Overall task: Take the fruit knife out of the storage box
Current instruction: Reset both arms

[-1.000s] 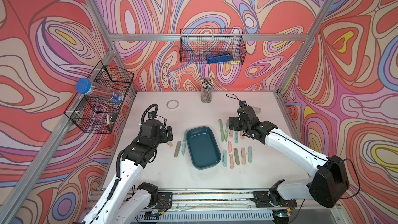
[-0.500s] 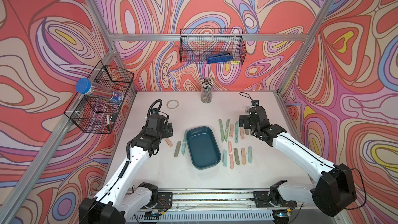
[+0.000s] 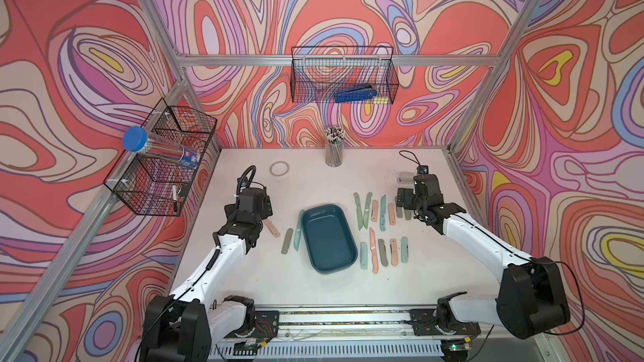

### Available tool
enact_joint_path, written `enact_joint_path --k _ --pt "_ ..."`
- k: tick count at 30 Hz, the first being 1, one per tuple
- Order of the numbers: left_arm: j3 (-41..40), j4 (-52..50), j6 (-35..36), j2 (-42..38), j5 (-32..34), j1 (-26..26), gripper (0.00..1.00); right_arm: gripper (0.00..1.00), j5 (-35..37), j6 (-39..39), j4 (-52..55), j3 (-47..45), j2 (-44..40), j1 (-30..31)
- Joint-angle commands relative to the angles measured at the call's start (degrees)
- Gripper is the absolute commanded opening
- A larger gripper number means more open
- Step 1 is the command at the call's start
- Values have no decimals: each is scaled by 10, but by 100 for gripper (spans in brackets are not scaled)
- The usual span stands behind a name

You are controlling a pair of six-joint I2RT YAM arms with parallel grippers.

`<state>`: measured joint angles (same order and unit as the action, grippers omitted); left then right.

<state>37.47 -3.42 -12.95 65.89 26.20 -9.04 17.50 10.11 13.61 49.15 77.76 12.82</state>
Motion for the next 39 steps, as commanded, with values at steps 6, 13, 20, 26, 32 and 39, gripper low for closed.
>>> enact_joint_path --k 6,13,20,26,32,39 --pt "-84 315 91 100 12 16 100 98 -65 11 -71 -29 42 -17" --pt "-138 444 76 145 -30 57 100 98 -71 -11 -152 -92 8 -17" --pt "-145 506 99 209 -165 80 100 98 -56 -27 -159 -99 12 -17" --pt "-154 537 117 226 -210 79 100 98 18 -75 -221 -123 20 -21" --pt "-156 536 115 223 -209 79 100 98 21 -90 -439 -204 37 -57" --pt "-158 539 116 222 -209 79 100 98 -2 -106 -570 -195 133 -58"
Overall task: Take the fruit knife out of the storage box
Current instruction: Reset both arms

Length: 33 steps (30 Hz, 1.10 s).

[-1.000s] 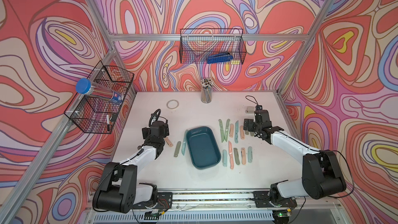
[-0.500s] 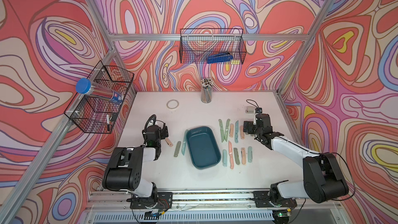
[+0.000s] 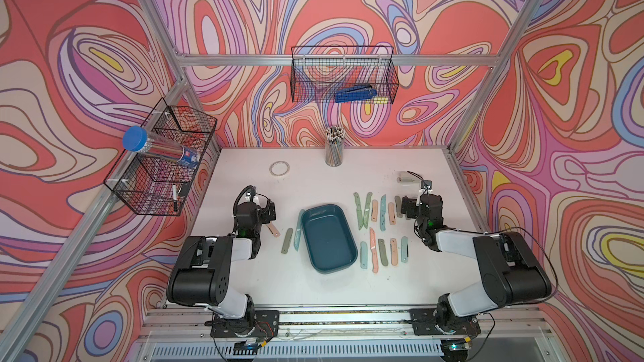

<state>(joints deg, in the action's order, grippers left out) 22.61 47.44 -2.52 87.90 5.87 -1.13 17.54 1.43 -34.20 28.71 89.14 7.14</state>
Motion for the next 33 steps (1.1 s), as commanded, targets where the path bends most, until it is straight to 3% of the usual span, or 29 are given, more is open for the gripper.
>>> enact_joint_path --k 1,6,14,16,18,33 --pt "-9 31 11 3 -6 0 100 98 8 -28 -126 3 30 -1" --pt "-9 30 11 2 -6 0 100 98 9 -16 -168 -10 55 -8" --pt "-10 32 13 3 -12 0 100 98 -1 -20 -311 -79 65 -9" --pt "-11 33 13 3 -12 0 100 98 -9 -38 -366 -82 103 -10" --pt "-10 33 14 3 -12 0 100 98 -18 -23 -298 -69 84 -10" --pt "-9 31 13 3 -13 0 100 98 -20 -26 -306 -62 93 -16"
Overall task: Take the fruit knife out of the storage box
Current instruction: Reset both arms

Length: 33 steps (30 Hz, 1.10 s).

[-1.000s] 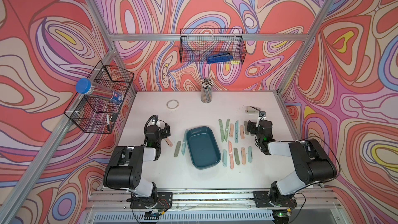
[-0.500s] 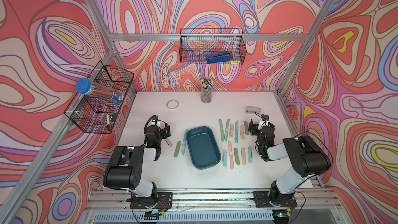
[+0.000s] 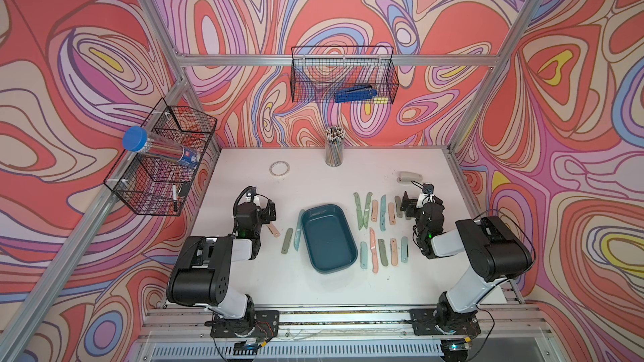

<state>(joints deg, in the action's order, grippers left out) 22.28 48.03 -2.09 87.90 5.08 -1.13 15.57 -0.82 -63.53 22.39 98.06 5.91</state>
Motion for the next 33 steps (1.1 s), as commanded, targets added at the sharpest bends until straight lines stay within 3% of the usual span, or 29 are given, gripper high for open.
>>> enact_joint_path --k 1,33 --pt "-6 26 9 3 -6 0 100 98 -1 -3 -11 1 4 -4" --pt "-6 26 10 3 -5 0 100 98 -3 -2 -5 3 4 -4"
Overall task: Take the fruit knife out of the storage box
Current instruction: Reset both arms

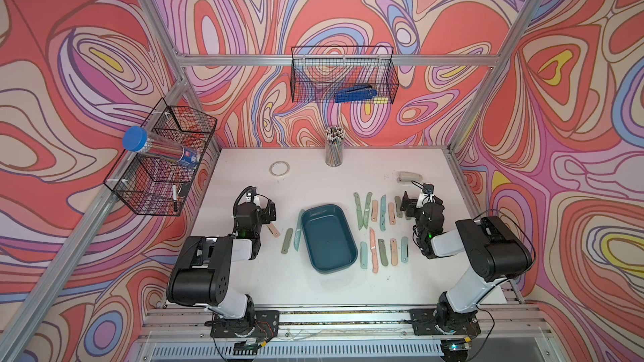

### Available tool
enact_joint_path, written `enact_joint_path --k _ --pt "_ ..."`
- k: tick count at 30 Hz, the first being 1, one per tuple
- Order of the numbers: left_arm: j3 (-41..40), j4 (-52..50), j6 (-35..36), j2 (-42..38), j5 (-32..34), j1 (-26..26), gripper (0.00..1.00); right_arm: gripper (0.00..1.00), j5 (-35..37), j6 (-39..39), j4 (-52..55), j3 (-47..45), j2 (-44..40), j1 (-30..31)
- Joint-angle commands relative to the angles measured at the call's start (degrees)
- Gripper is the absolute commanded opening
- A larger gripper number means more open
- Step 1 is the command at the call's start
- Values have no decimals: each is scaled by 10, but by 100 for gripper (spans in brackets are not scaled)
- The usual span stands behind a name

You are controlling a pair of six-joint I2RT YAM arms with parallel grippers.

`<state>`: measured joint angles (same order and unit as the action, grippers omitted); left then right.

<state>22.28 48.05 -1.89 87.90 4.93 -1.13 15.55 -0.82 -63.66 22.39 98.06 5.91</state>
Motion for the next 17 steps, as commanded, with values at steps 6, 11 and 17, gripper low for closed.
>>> enact_joint_path --k 6,11,17 --pt "-5 25 8 4 -3 0 100 98 -2 -2 -4 3 4 -4" --pt "-1 21 8 7 -5 0 100 98 -3 -2 -4 3 4 -4" --pt "-5 24 7 3 -5 0 100 98 -2 -2 -5 3 3 -4"
